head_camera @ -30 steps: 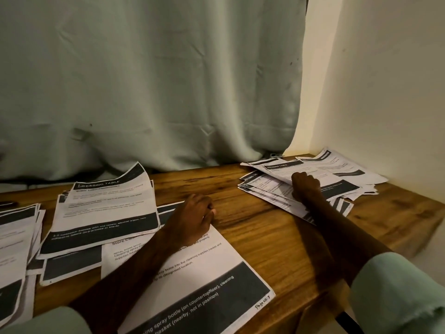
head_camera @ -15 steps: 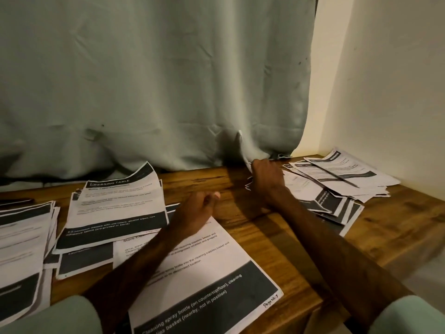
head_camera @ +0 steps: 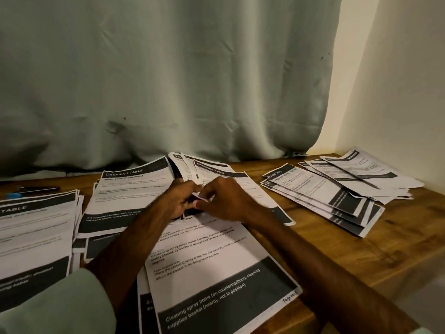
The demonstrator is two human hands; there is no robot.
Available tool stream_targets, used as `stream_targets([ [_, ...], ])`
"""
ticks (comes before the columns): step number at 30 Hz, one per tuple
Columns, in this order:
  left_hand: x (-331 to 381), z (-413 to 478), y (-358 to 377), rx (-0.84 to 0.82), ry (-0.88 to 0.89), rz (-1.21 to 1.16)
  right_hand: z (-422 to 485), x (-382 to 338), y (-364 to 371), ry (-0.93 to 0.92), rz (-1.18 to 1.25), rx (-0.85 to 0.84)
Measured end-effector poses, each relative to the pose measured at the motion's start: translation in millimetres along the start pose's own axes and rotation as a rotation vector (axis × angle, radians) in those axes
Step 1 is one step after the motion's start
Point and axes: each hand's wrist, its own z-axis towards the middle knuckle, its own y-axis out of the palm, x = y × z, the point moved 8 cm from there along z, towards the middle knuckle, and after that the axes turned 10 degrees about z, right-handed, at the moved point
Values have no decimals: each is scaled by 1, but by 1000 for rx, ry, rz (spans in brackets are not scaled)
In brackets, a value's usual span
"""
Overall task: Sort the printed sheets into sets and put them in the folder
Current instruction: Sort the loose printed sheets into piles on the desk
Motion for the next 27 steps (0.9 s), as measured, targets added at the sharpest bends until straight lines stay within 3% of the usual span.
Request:
stream_targets([
  [3, 10, 0, -3, -3, 88, 26, 7, 27, -32, 67, 331, -1],
  [5, 18, -3, -4, -4, 141, 56, 13, 58, -61, 114, 476, 158],
  [7, 25, -4, -6, -34, 195, 93, 14, 95, -89, 124, 358, 408],
  [9, 28, -2, -10, -77, 230, 83, 6, 134, -97, 258, 299, 515],
  [12, 32, -4, -17, -138, 258, -6, -2, 157, -88, 393, 584, 452],
  [17, 32, -3, -26, -170, 273, -28, -5, 142, -79, 286, 1073, 379],
  [27, 34, -5, -27, -180, 310, -5, -6, 150, -71, 259, 1117, 445],
])
